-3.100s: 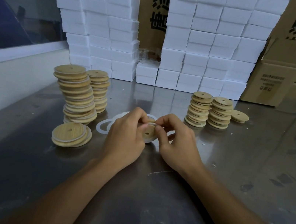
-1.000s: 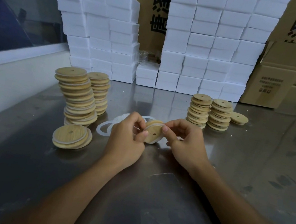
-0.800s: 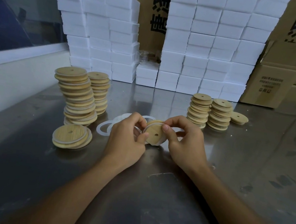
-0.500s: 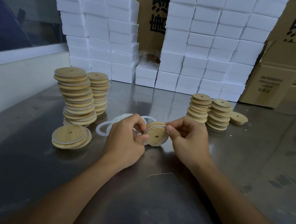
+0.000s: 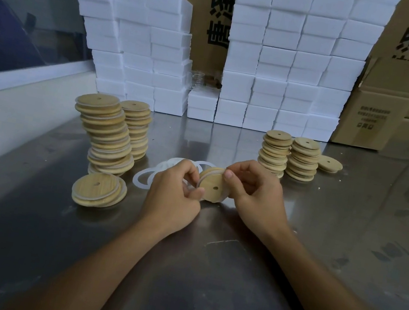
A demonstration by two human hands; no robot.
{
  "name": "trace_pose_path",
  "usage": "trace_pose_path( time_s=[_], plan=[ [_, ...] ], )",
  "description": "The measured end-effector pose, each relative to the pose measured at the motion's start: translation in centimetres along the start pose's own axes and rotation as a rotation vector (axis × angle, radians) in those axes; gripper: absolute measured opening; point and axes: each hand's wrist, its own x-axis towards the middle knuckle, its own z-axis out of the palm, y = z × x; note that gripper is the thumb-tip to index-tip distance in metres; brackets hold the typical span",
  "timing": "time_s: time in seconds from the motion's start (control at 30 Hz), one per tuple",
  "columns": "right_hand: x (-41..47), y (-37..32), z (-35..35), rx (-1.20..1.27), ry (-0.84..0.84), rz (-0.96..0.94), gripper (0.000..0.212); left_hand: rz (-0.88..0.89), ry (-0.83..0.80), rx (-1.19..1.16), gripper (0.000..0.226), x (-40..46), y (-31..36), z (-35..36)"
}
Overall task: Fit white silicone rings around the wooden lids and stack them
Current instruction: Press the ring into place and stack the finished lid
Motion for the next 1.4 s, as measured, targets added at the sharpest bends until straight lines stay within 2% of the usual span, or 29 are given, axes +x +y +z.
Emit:
trace_pose_path(
  time_s=[0.13,0.27,0.5,0.73,0.97,1.13,1.3,1.4],
  plan=[
    [-0.1,-0.1,-0.1,-0.02,-0.018,-0.051,0.005,0.111,0.066,0.011,0.027,-0.2,0.4,-0.2],
    [-0.3,-0.4,0.4,-0.048,-0.047,-0.129,0.007,0.22,0.064,0.009,0.016,-0.3,0.9,-0.4],
    [-0.3,-0.3,0.5,-0.09,-0.107,-0.142,0.005,0.215,0.021,-0.038,0.015,-0.2,0.7,-0.5],
    [-0.5,-0.2,0.6,-0.109,-0.133,-0.056,0.017,0.206,0.029,-0.063,0.031,-0.1,0.7,-0.3],
    [-0.4,-0.7,0.7,0.129,-0.185,0.146,0.01,0.19,0.038,-0.034,0.037,-0.1,1.3,-0.7],
    [-0.2,-1.1,-0.2,0.402,-0.287,0.351,0.008,0.171,-0.005,-0.031,0.027,0.0,1.6,-1.0],
    [-0.1,-1.0,-0.4,0.462,-0.302,0.386,0.006,0.159,0.0,-0.041,0.034,0.0,1.3,-0.8],
    [-0.2,-1.0,0.0,0.415,-0.28,0.345,0.012,0.117,0.059,-0.059,0.036,0.1,0.7,-0.6]
  ],
)
